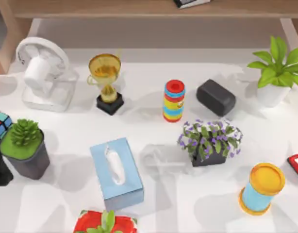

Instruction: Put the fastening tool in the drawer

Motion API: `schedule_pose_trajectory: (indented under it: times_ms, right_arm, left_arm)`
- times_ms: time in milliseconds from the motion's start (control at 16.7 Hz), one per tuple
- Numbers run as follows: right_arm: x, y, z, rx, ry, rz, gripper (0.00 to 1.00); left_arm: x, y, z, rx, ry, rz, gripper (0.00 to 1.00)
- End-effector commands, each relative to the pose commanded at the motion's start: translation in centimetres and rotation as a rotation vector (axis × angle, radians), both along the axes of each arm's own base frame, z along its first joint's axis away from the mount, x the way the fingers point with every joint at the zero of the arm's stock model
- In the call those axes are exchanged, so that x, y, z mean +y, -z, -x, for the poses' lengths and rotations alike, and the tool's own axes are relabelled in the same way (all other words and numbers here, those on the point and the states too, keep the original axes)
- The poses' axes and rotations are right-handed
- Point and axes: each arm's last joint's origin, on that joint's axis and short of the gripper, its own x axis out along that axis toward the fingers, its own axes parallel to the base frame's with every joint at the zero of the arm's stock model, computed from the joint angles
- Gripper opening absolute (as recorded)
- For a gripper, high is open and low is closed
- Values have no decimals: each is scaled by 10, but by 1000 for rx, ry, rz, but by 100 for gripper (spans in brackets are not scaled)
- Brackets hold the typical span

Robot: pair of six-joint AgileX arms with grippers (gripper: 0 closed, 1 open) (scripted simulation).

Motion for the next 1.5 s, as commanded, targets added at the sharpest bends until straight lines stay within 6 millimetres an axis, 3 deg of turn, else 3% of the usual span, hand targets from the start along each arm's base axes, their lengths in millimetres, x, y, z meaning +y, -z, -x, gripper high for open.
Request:
schedule_pose_trajectory:
  times_ms: [240, 540, 720, 960, 1200, 1500]
  right_arm:
    - [-1, -6, -1, -8, 1, 26, 100]
    - [-6, -47, -16, -43, 11, 232, 100]
    - [-14, -78, -45, -54, 21, 425, 100]
    - [-38, -103, -111, -48, 33, 722, 100]
    - [-79, -87, -192, -25, 33, 1017, 100]
    - [-136, -13, -266, 6, 16, 1327, 100]
  left_arm:
    - [0, 0, 0, 0, 0, 0, 100]
    - [0, 0, 0, 0, 0, 0, 100]
    - [0, 0, 0, 0, 0, 0, 100]
    - [0, 0, 0, 0, 0, 0, 100]
    - [0, 0, 0, 0, 0, 0, 100]
    - [0, 0, 0, 0, 0, 0, 100]
